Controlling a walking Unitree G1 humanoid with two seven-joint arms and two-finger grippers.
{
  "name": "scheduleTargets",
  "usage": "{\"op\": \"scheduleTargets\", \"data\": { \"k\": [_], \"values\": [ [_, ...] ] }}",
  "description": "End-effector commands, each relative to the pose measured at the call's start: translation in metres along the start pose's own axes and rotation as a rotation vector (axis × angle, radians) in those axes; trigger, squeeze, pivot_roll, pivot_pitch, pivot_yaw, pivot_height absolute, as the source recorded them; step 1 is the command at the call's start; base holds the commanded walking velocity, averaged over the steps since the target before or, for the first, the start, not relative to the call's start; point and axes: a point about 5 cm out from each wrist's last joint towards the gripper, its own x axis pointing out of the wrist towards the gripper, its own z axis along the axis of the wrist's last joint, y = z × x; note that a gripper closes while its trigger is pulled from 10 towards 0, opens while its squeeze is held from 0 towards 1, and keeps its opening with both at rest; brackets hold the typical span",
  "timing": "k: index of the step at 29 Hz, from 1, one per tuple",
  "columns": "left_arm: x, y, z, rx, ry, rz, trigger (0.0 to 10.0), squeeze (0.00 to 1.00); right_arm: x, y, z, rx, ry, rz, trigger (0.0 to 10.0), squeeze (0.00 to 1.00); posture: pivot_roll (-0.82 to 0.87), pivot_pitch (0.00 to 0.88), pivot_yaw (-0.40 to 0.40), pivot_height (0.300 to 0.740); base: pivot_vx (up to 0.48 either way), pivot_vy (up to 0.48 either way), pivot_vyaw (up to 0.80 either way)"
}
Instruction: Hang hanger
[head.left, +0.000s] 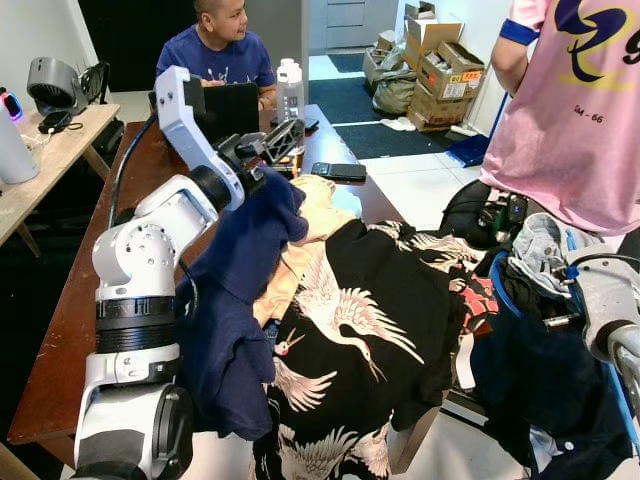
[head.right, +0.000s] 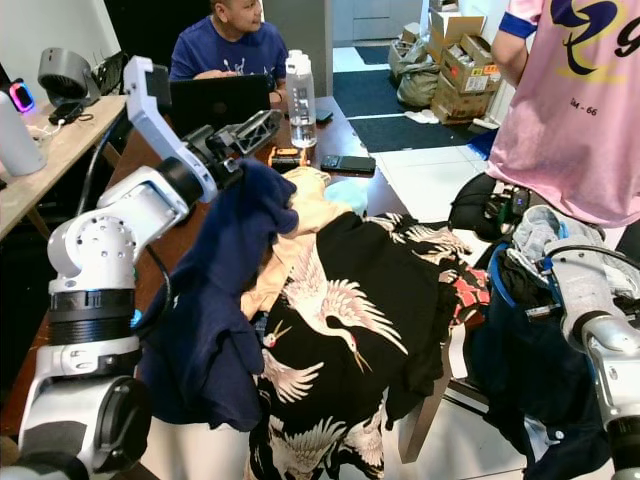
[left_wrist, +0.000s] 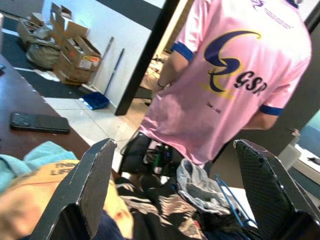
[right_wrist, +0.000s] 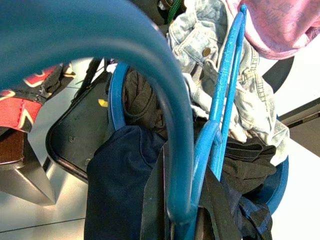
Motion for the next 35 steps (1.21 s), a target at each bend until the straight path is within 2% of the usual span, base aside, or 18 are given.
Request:
{"op": "scheduleTargets", "data": {
  "k": [1,2,7,8,9,10,11,12,13,14,15,19,21,23,29,30,33,35],
  "values": [
    [0.002,-0.002,-0.011,-0.023,0.065,0.013,10.0,0.0,-0.001,-0.003,0.003,-0.018,0.003,-0.002,10.0,0.0,-0.07,0.0,0.018,0.74,0.0,0.0,0.0],
    [0.005,-0.004,-0.023,-0.077,0.131,0.043,10.0,0.0,-0.001,-0.004,0.002,-0.018,0.009,-0.006,10.0,0.0,-0.06,0.0,0.015,0.74,0.0,0.0,0.0],
    [0.008,-0.005,-0.027,-0.057,0.149,0.077,10.0,0.0,-0.001,-0.005,0.002,-0.015,0.013,-0.01,10.0,0.0,-0.06,0.0,0.014,0.74,0.0,0.0,0.0],
    [0.01,-0.006,-0.018,0.12,0.113,0.134,10.0,0.0,0.0,-0.003,0.005,0.016,-0.013,-0.007,10.0,0.0,-0.06,0.0,0.015,0.74,0.0,0.0,0.0],
    [0.01,-0.006,-0.018,0.12,0.113,0.134,10.0,0.0,0.0,-0.003,0.005,0.016,-0.013,-0.007,10.0,0.0,-0.06,0.0,0.015,0.74,0.0,0.0,0.0],
    [0.012,-0.01,-0.004,0.363,0.06,0.17,10.0,0.0,0.002,0.002,0.014,0.073,-0.065,-0.003,10.0,0.0,-0.05,0.0,0.018,0.74,0.0,0.0,0.0],
    [0.012,-0.014,0.003,0.556,0.017,0.182,10.0,0.0,0.003,0.006,0.023,0.135,-0.123,0.003,10.0,0.0,-0.05,0.0,0.015,0.74,0.0,0.0,0.0],
    [0.012,-0.014,0.003,0.556,0.017,0.182,10.0,0.0,0.003,0.006,0.023,0.135,-0.123,0.003,10.0,0.0,-0.05,0.0,0.015,0.74,0.0,0.0,0.0],
    [0.011,-0.017,0.006,0.658,-0.002,0.179,10.0,0.0,0.004,0.009,0.028,0.176,-0.16,0.006,10.0,0.0,-0.05,0.0,0.015,0.74,0.0,0.0,0.0],
    [0.011,-0.017,0.006,0.658,-0.002,0.179,10.0,0.0,0.004,0.009,0.028,0.176,-0.16,0.006,10.0,0.0,-0.05,0.0,0.015,0.74,0.0,0.0,0.0],
    [0.008,-0.017,0.007,0.704,-0.018,0.182,10.0,0.0,0.003,0.013,0.038,0.229,-0.215,0.018,10.0,0.0,-0.07,0.0,0.036,0.74,0.0,0.0,0.0],
    [0.005,-0.025,0.009,0.709,-0.085,0.171,10.0,0.0,0.002,0.017,0.056,0.352,-0.315,0.033,10.0,0.0,-0.06,0.0,0.028,0.74,0.0,0.0,0.0],
    [0.004,-0.028,0.011,0.707,-0.093,0.175,10.0,0.0,0.002,0.017,0.058,0.375,-0.325,0.039,10.0,0.0,-0.06,0.0,0.028,0.74,0.0,0.0,0.0],
    [0.003,-0.034,0.012,0.701,-0.117,0.177,10.0,0.0,0.003,0.017,0.058,0.362,-0.321,0.031,10.0,0.0,-0.06,0.0,0.031,0.74,0.0,0.0,0.0],
    [0.003,-0.035,0.007,0.714,-0.11,0.174,10.0,0.0,0.004,0.018,0.061,0.353,-0.325,0.033,10.0,0.0,-0.06,0.0,0.028,0.74,0.0,0.0,0.0],
    [0.002,-0.033,0.002,0.747,-0.098,0.18,10.0,0.0,0.003,0.02,0.066,0.362,-0.342,0.046,10.0,0.0,-0.06,0.0,0.03,0.74,0.0,0.0,0.0],
    [0.002,-0.031,-0.002,0.763,-0.086,0.183,10.0,0.0,0.003,0.022,0.07,0.375,-0.362,0.059,10.0,0.0,-0.06,0.0,0.03,0.74,0.0,-0.162,0.0],
    [-0.001,-0.028,-0.006,0.781,-0.078,0.196,10.0,0.0,0.0,0.024,0.082,0.395,-0.434,0.079,10.0,0.0,-0.05,0.0,0.028,0.74,0.0,-0.343,0.0]
  ]
}}
